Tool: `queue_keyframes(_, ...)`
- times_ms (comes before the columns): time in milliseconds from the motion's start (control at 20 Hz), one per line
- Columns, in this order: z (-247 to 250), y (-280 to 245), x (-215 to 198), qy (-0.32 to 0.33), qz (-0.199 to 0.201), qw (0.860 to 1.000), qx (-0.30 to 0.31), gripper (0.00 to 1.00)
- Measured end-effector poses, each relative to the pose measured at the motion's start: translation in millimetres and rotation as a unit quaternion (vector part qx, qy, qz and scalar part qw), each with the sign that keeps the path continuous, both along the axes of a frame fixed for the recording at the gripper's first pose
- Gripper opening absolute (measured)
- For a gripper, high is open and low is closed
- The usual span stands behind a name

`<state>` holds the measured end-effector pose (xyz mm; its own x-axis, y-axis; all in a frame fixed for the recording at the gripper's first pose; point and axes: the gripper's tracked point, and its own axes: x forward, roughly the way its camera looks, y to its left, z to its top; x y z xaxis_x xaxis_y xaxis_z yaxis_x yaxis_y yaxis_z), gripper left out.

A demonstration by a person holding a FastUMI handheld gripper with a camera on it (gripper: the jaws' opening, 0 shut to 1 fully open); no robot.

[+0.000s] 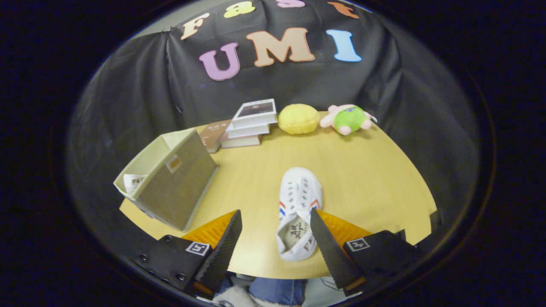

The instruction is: Open the storage box then place both shoes into the box .Put the left shoe in first, then the right shoe, with the right side of both shoes facing outward in a uniform manner.

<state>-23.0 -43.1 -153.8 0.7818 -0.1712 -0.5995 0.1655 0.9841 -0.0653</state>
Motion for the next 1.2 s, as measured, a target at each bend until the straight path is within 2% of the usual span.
queue_keyframes(200,-31,-37,-9,0.03,-0.031,0.999,-0.02,0.99)
queue_keyframes(350,-50,-48,-7,0.043,-0.042,0.998,-0.014,0.94)
queue_keyframes(650,-68,-62,10,0.046,-0.064,0.997,-0.018,0.92)
queue_keyframes(900,-83,-53,27,0.043,-0.072,0.996,0.022,0.59)
queue_keyframes(1200,-86,-53,28,0.034,-0.074,0.995,0.05,0.49)
